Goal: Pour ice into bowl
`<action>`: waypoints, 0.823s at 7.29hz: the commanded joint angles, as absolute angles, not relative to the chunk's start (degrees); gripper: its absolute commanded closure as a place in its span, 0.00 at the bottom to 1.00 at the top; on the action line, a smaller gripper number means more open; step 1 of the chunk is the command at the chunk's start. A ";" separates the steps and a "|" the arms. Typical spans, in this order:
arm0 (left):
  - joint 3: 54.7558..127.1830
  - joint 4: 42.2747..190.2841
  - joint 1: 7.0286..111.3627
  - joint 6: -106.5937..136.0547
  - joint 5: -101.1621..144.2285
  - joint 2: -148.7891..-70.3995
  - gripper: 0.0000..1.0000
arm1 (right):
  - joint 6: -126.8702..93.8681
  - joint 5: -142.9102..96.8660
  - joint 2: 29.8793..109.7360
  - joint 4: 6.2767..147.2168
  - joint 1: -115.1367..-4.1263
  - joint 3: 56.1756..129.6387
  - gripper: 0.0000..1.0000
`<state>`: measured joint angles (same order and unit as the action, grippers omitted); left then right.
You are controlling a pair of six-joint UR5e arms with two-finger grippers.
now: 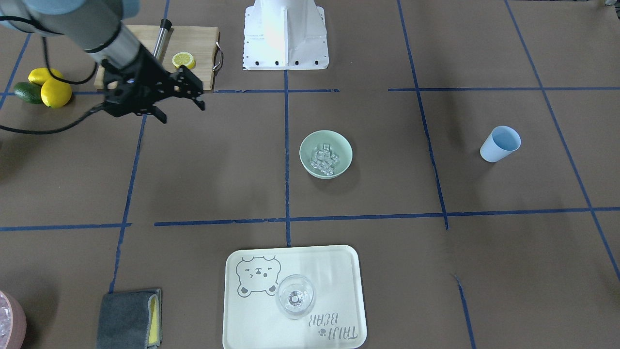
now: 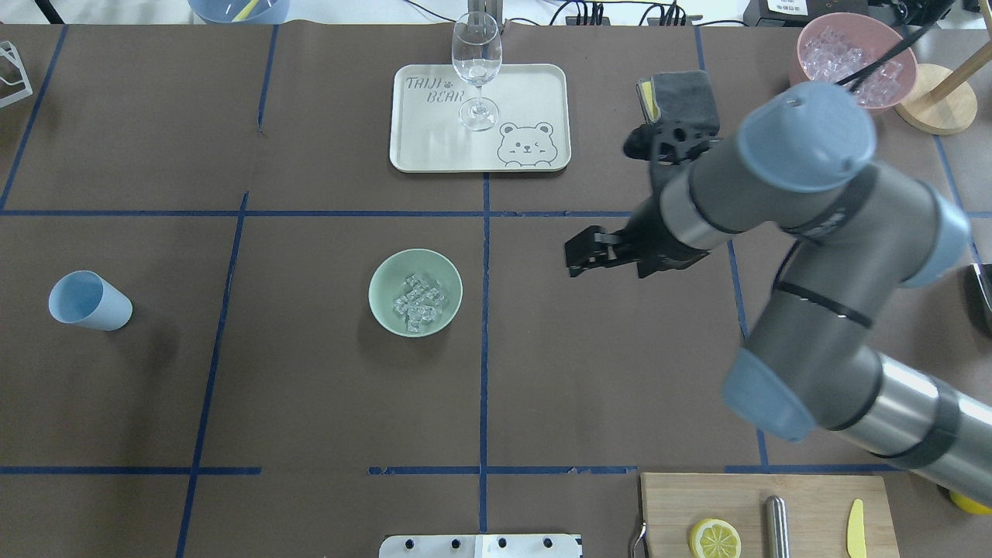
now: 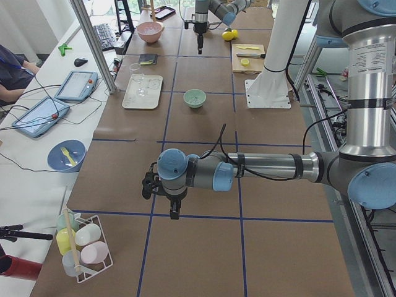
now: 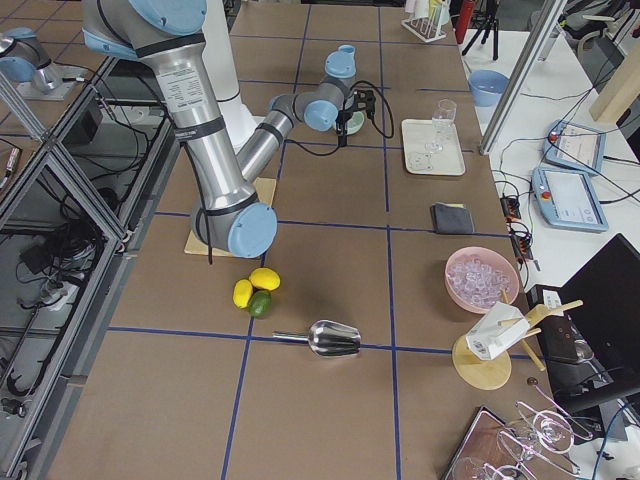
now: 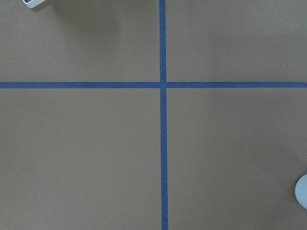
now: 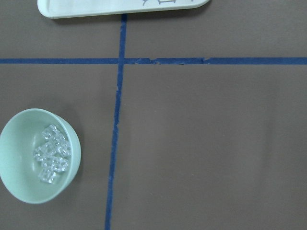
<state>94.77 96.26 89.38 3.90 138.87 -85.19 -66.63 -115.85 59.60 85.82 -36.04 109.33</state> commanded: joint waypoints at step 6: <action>95.71 96.24 89.38 3.87 138.96 -84.99 0.00 | -74.79 -103.27 36.91 83.32 -27.07 77.26 0.28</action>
<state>95.71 96.24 89.38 3.87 138.95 -85.06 -74.58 -103.41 37.20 84.20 -27.52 78.81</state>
